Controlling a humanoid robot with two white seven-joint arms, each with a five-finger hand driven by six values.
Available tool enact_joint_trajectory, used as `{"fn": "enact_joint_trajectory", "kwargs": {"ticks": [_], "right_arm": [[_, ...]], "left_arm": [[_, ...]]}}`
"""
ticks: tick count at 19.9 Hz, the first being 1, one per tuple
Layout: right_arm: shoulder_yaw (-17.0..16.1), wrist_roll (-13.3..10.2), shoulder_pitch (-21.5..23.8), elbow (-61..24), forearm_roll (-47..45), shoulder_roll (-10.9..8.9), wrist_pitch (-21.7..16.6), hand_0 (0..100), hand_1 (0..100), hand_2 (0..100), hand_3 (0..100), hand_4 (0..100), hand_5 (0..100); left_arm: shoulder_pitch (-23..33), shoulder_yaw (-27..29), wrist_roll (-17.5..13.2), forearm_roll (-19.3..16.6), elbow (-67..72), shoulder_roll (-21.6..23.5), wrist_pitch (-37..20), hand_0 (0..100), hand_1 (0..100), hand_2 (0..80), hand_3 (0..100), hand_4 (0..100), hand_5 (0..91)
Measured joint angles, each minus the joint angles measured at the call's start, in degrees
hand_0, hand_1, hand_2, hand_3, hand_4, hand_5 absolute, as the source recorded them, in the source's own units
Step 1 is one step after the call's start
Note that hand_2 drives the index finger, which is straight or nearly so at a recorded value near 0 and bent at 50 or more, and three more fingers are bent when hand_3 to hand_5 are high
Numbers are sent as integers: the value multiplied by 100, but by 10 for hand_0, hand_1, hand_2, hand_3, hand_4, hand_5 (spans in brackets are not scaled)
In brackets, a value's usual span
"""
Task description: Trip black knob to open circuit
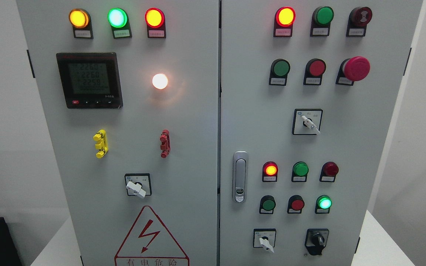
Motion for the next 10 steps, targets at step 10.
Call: {"fn": "enact_joint_trajectory", "kwargs": {"ticks": [10], "right_arm": [[-2, 0, 1, 0, -1, 6, 1, 43, 0, 0, 62, 0, 0]], "left_arm": [[0, 0, 0, 0, 0, 0, 0, 120, 389, 0, 0, 0, 0]]}}
